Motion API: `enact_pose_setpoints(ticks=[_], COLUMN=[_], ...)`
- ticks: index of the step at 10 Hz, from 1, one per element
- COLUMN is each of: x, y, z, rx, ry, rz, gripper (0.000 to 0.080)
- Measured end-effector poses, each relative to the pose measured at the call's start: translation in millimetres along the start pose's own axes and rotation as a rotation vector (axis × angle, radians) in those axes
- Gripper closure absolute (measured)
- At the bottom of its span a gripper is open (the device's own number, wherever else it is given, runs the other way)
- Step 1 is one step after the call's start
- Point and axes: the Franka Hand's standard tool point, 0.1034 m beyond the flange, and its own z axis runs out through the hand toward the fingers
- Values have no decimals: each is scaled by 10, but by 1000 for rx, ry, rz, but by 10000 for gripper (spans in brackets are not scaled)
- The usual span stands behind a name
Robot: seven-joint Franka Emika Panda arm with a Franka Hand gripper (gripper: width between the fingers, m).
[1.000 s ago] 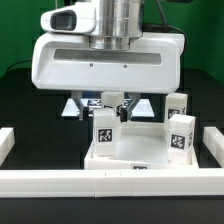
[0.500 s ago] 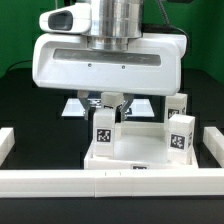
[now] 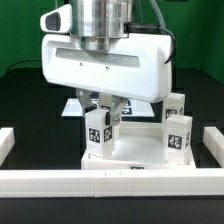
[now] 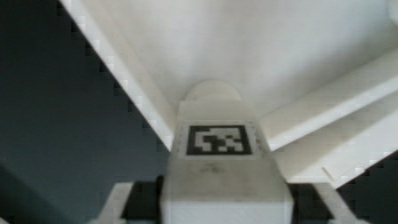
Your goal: Assemble square table
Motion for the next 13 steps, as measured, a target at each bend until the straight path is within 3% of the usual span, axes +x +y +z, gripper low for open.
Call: enact_pose_setpoints(ticks=[2, 4, 5, 6, 7, 9, 13], x=[9, 103, 116, 111, 113, 100, 108], y=[-10, -80, -80, -83, -82, -86, -78], z=[14, 24, 24, 27, 21, -18, -16], rx=[13, -7, -5, -4, -3, 3, 3], ry=[-3, -23, -21, -20, -20, -21, -16], rz=[270, 549, 611, 614, 584, 460, 185], gripper=[512, 512, 512, 429, 429, 195, 152])
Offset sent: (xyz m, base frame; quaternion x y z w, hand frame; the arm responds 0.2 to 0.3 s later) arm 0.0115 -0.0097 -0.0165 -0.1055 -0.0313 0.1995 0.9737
